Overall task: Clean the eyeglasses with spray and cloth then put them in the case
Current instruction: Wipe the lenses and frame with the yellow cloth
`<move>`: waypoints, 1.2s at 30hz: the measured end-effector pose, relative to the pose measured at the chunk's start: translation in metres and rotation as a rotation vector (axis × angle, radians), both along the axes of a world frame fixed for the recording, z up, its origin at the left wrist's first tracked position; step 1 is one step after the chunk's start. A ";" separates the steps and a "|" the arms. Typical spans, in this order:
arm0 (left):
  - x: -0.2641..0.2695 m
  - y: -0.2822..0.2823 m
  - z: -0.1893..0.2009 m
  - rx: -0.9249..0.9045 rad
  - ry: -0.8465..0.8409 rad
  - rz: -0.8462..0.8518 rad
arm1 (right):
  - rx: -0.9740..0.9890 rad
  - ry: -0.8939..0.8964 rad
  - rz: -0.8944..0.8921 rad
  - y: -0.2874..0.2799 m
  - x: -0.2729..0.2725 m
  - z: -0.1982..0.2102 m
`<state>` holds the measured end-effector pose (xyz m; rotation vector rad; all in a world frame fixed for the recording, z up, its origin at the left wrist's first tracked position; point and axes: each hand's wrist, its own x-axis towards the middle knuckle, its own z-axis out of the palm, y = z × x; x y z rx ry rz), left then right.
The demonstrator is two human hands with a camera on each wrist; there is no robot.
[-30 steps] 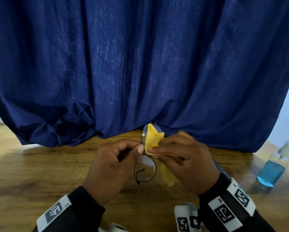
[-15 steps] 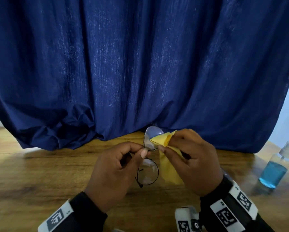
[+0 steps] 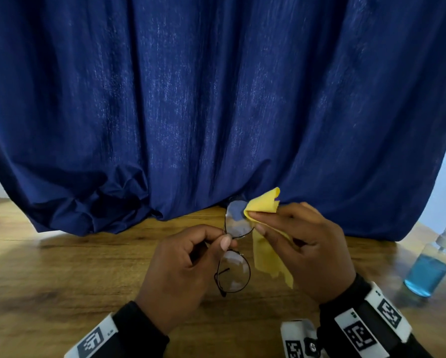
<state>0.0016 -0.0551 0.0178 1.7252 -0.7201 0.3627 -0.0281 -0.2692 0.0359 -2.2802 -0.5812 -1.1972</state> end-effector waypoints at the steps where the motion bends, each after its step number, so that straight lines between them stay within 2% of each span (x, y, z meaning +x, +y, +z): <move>1: 0.001 0.001 -0.001 -0.009 0.003 0.005 | -0.044 0.029 0.034 0.002 0.000 0.000; 4: 0.003 0.002 -0.001 -0.008 0.008 0.016 | -0.131 0.064 0.096 0.004 0.002 -0.003; 8: 0.001 0.001 -0.001 -0.002 0.003 -0.001 | -0.036 0.032 0.020 0.002 0.001 0.000; 12: 0.002 0.002 -0.001 -0.001 -0.013 0.008 | -0.149 0.077 0.116 0.007 -0.002 -0.002; 16: 0.002 0.000 -0.001 0.006 -0.022 0.012 | -0.076 0.072 0.028 0.001 0.003 -0.001; 21: 0.002 0.000 -0.002 0.024 -0.035 0.009 | -0.139 0.129 0.169 0.004 -0.002 0.000; 25: 0.003 0.000 -0.002 0.031 -0.015 -0.006 | -0.105 0.134 0.057 0.002 0.001 0.002; 31: 0.003 0.001 -0.003 0.053 -0.035 0.008 | -0.138 0.172 0.151 0.004 -0.003 0.000; 33: 0.003 0.001 -0.002 0.061 -0.045 0.002 | -0.089 0.127 0.103 0.000 -0.003 0.001; 36: 0.002 0.000 -0.002 0.047 -0.041 -0.020 | -0.085 0.160 0.043 0.003 -0.003 0.003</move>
